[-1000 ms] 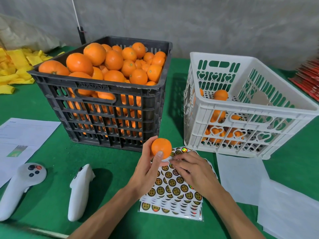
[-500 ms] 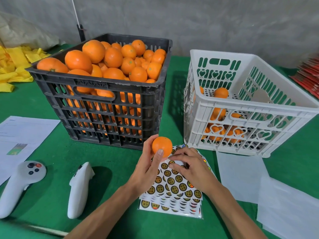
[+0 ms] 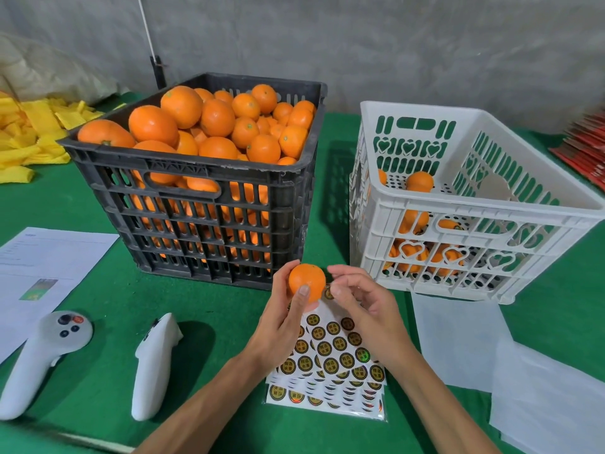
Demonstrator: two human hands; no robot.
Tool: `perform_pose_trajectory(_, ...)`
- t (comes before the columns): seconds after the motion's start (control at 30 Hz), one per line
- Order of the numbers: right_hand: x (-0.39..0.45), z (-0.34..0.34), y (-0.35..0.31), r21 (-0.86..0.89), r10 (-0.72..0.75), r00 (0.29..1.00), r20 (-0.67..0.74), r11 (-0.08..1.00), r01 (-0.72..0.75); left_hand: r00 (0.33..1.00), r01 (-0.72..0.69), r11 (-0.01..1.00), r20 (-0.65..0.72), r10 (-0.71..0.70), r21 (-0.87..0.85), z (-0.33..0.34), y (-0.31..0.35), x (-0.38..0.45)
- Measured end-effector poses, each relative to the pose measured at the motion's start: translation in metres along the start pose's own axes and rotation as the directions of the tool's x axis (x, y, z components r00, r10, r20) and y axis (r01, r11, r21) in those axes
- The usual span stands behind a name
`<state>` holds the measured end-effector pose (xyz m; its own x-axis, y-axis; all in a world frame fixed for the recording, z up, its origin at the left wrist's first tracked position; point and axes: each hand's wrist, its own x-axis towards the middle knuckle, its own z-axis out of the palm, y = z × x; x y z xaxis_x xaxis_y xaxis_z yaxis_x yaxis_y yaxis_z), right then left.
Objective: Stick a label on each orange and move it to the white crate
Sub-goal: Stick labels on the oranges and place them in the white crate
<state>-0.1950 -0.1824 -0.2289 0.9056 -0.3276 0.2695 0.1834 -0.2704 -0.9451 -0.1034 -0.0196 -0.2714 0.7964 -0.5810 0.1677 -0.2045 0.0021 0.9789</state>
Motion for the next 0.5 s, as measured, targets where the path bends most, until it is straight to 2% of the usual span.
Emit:
perform_pose_trajectory(0.1, 0.0, 0.014, -0.011, 0.024, 0.012, 0.998, -0.056, 1.0, -0.01, 1.0, 0.015, 0.999, 0.005, -0.015, -0.036, 0.002, 0.006, -0.002)
perform_pose_trajectory(0.23, -0.002, 0.02, -0.03, 0.086, 0.033, 0.993, -0.116, 0.996, -0.023, 1.0, -0.012, 0.985, -0.01, 0.011, -0.174, 0.007, 0.029, -0.005)
perform_pose_trajectory(0.37, 0.0, 0.01, -0.062, 0.146, 0.025, 0.999, -0.023, 0.989, -0.022, 0.995, -0.102, 0.972, -0.015, 0.101, -0.212, 0.011, 0.076, 0.001)
perform_pose_trajectory(0.5, 0.014, -0.008, -0.1, 0.118, -0.076, 0.992, -0.105, 0.989, 0.088, 0.981, -0.182, 0.961, 0.034, 0.193, -0.209, 0.021, 0.133, 0.024)
